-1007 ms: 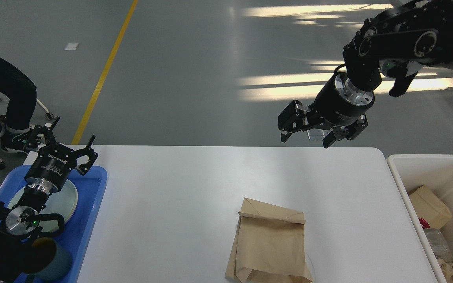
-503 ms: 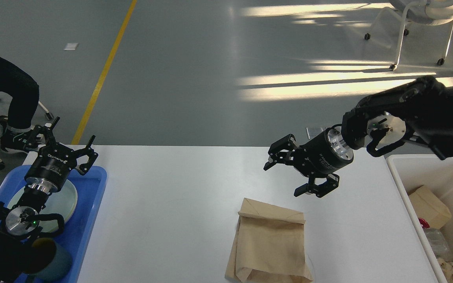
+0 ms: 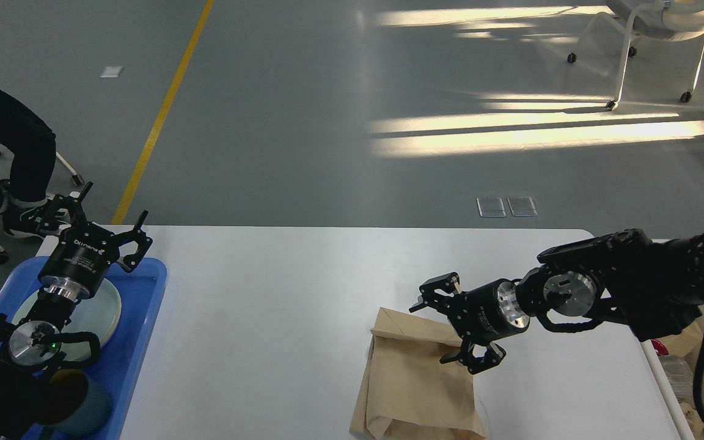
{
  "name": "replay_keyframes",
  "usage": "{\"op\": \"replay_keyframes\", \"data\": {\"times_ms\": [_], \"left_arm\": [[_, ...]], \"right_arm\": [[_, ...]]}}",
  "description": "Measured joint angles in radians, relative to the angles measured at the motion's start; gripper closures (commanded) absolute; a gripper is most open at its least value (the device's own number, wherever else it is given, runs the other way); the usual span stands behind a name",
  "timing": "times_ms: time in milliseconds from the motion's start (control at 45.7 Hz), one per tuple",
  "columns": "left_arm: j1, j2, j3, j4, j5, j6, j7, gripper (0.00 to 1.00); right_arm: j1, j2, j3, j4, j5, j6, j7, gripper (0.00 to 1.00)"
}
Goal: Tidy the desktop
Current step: 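Move the right gripper down to the brown paper bag, then grasp the brown paper bag with the right gripper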
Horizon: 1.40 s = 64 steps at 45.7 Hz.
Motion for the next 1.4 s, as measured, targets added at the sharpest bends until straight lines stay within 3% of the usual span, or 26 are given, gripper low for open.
{"op": "replay_keyframes", "data": {"times_ms": [197,416,591,744,788,897,1050,1225,1291,1400], "left_arm": [[0.0,0.0,0.0,0.0,0.0,0.0,0.0,0.04],[0.0,0.0,0.0,0.0,0.0,0.0,0.0,0.04],[0.0,0.0,0.0,0.0,0.0,0.0,0.0,0.04],[0.0,0.0,0.0,0.0,0.0,0.0,0.0,0.04],[0.0,0.0,0.0,0.0,0.0,0.0,0.0,0.04],[0.0,0.0,0.0,0.0,0.0,0.0,0.0,0.04],[0.0,0.0,0.0,0.0,0.0,0.0,0.0,0.04],[0.0,0.0,0.0,0.0,0.0,0.0,0.0,0.04],[0.0,0.0,0.0,0.0,0.0,0.0,0.0,0.04],[0.0,0.0,0.0,0.0,0.0,0.0,0.0,0.04]], "right_arm": [[-0.072,0.002,0.023,-0.011,0.0,-0.144,0.0,0.0],[-0.135,0.004,0.037,-0.01,-0.001,-0.396,0.001,0.0],[-0.13,0.004,0.039,-0.008,-0.016,-0.439,0.002,0.02],[-0.118,0.0,0.04,-0.008,-0.022,-0.443,0.003,0.17],[-0.116,0.0,0.04,-0.008,-0.022,-0.451,0.003,0.3],[-0.112,-0.003,0.053,-0.007,-0.021,-0.461,0.003,0.77],[-0.101,-0.007,0.062,-0.001,-0.021,-0.453,0.003,0.88],[-0.095,-0.008,0.062,-0.005,-0.029,-0.457,0.004,0.9],[-0.092,-0.008,0.062,-0.009,-0.031,-0.461,0.005,0.99],[-0.087,-0.009,0.06,-0.011,-0.033,-0.465,0.005,1.0]]}}
